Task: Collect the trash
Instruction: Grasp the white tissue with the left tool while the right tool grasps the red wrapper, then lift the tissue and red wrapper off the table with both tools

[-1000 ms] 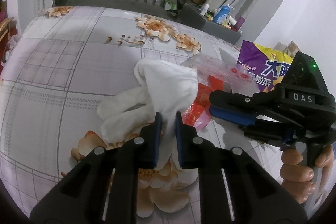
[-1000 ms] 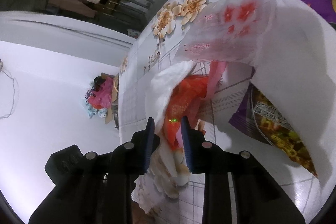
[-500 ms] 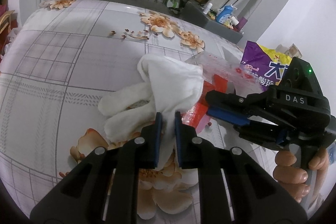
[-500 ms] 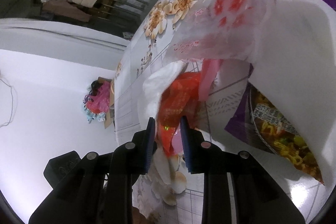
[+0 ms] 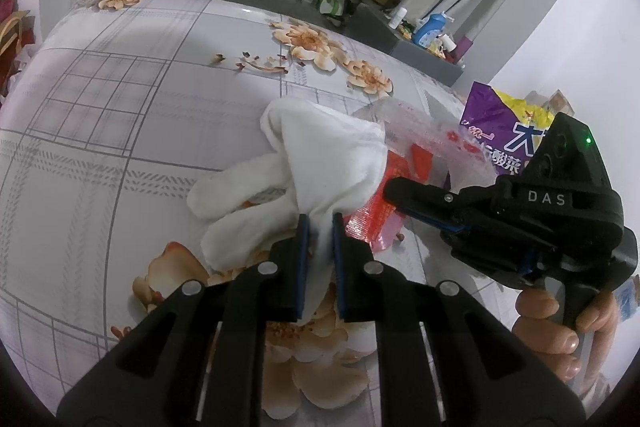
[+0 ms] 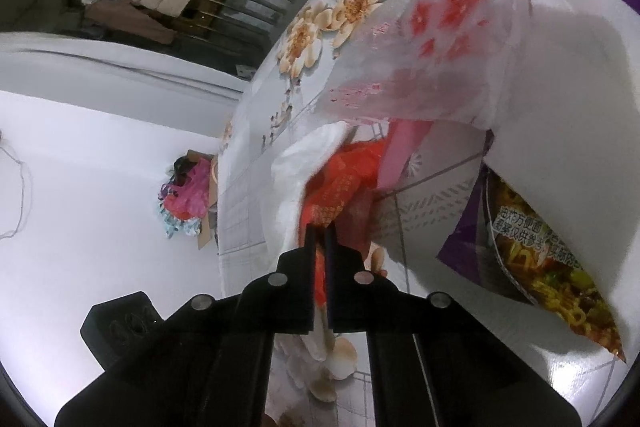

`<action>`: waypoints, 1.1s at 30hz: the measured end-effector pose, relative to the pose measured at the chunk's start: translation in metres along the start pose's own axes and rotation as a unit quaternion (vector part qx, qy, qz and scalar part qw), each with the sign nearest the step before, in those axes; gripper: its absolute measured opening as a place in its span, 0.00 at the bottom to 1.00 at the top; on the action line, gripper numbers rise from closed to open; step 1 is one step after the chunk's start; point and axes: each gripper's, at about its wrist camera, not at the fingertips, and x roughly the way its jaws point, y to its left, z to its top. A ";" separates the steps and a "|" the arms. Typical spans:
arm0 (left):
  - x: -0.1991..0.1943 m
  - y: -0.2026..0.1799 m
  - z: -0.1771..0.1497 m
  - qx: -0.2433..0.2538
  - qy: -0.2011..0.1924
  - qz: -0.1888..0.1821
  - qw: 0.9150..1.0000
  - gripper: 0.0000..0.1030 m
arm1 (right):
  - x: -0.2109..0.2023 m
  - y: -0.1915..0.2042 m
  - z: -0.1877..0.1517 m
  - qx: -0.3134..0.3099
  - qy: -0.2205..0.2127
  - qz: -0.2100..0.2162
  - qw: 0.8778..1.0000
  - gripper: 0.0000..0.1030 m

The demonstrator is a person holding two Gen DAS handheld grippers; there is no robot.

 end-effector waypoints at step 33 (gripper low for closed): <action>-0.132 -0.021 -0.002 -0.014 -0.102 -0.075 0.992 0.05 | -0.072 0.028 -0.033 -0.044 -0.005 0.058 0.997 0.03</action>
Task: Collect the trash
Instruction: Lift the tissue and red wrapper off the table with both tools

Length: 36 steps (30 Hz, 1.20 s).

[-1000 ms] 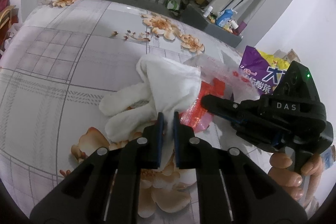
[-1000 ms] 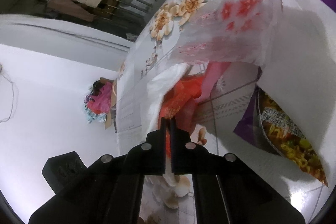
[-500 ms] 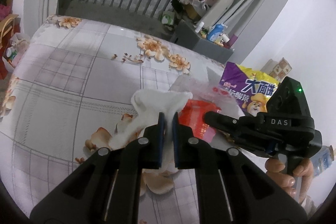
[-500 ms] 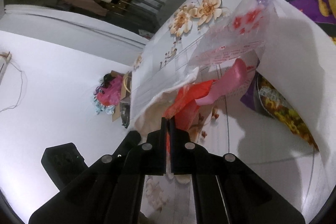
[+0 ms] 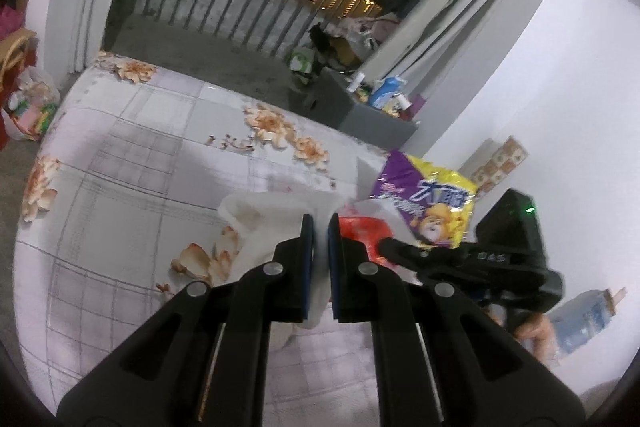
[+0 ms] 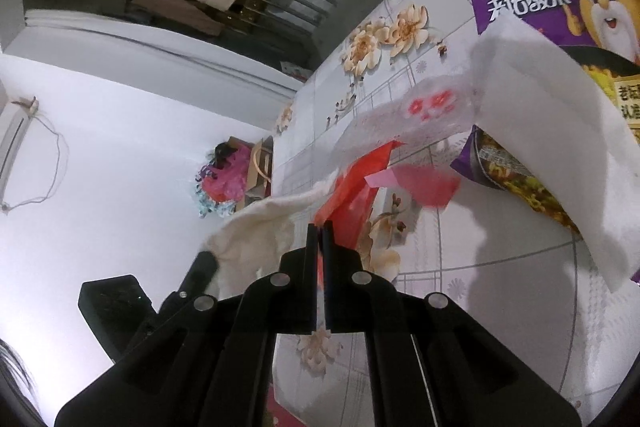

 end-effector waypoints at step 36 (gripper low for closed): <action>-0.032 -0.002 -0.005 -0.025 -0.028 -0.020 0.999 0.05 | -0.054 0.034 -0.026 -0.021 -0.013 0.048 0.999 0.03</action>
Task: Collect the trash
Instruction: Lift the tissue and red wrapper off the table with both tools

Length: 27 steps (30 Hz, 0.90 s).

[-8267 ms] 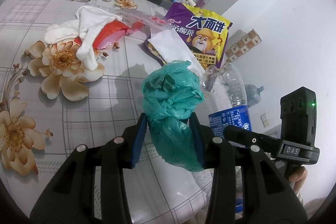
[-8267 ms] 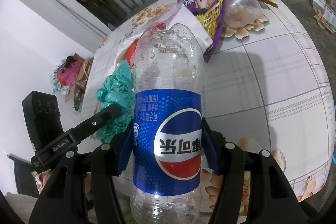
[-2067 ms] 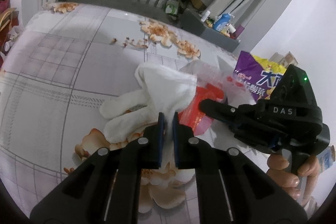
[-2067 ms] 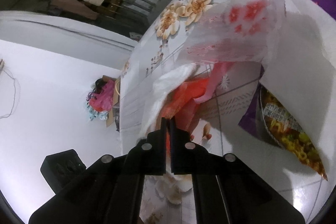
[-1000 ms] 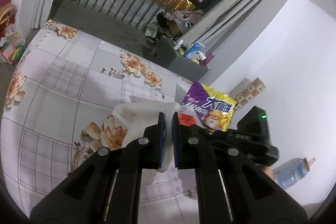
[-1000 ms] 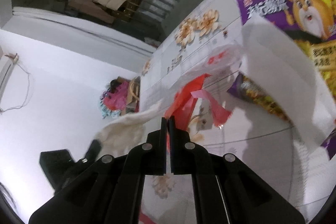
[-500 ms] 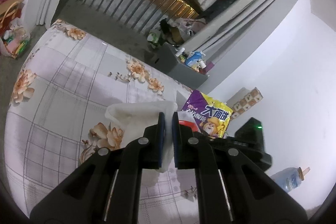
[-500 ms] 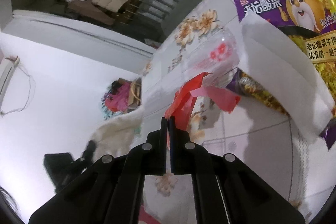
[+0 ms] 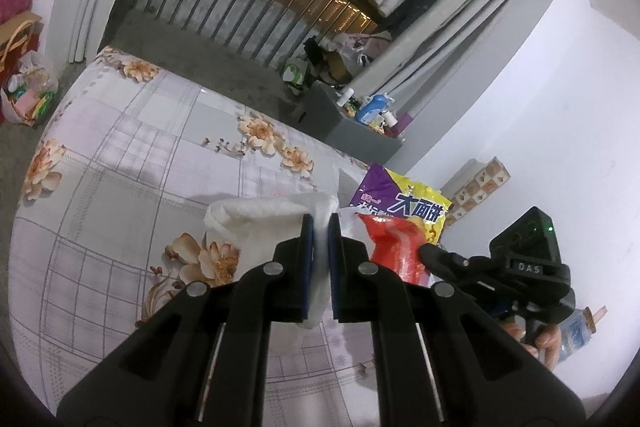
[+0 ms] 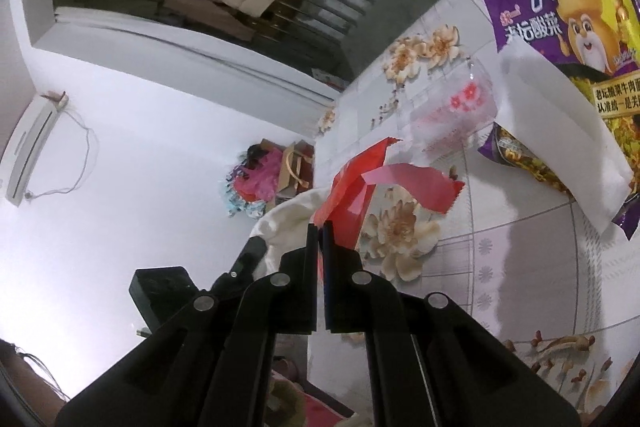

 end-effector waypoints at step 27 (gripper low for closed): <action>-0.027 -0.054 0.005 0.058 -0.036 -0.037 0.997 0.05 | -0.076 0.039 -0.001 -0.042 -0.078 0.026 0.996 0.03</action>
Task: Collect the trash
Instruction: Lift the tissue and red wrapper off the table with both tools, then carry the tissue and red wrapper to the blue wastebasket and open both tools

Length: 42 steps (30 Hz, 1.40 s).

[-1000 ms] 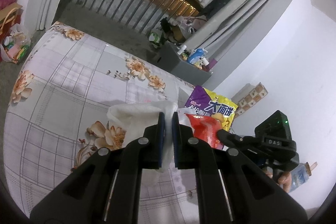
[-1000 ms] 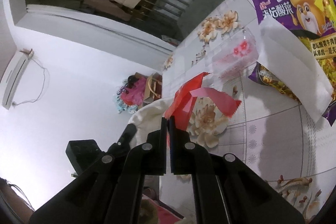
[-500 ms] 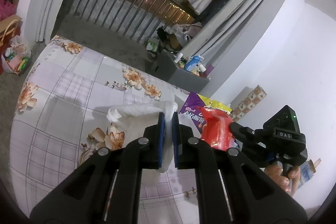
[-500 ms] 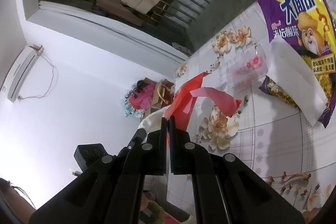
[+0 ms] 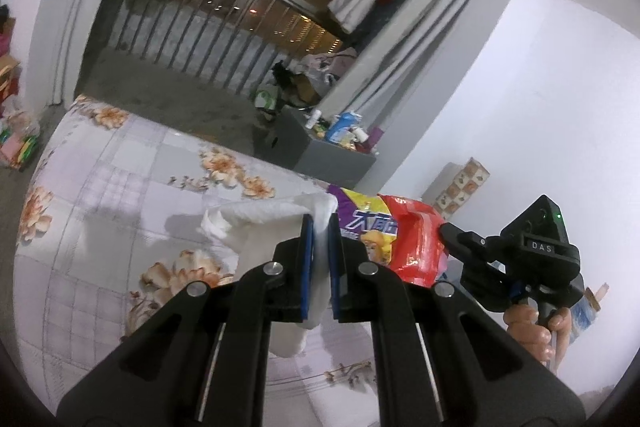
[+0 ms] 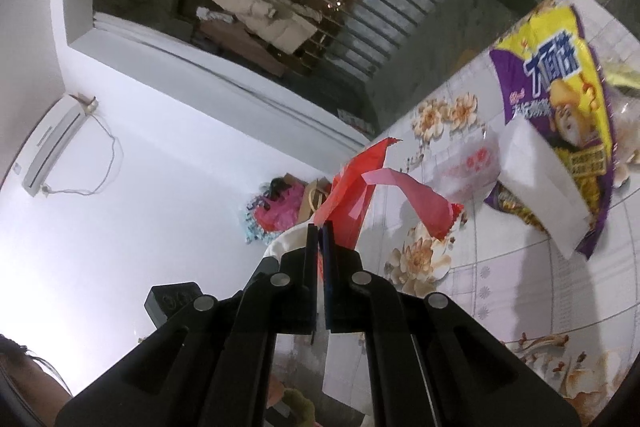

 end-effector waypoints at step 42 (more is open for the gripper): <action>0.362 -0.410 -0.281 0.260 0.465 -0.232 0.813 0.05 | -0.422 -0.292 -0.119 0.336 -0.384 -0.281 0.813 0.03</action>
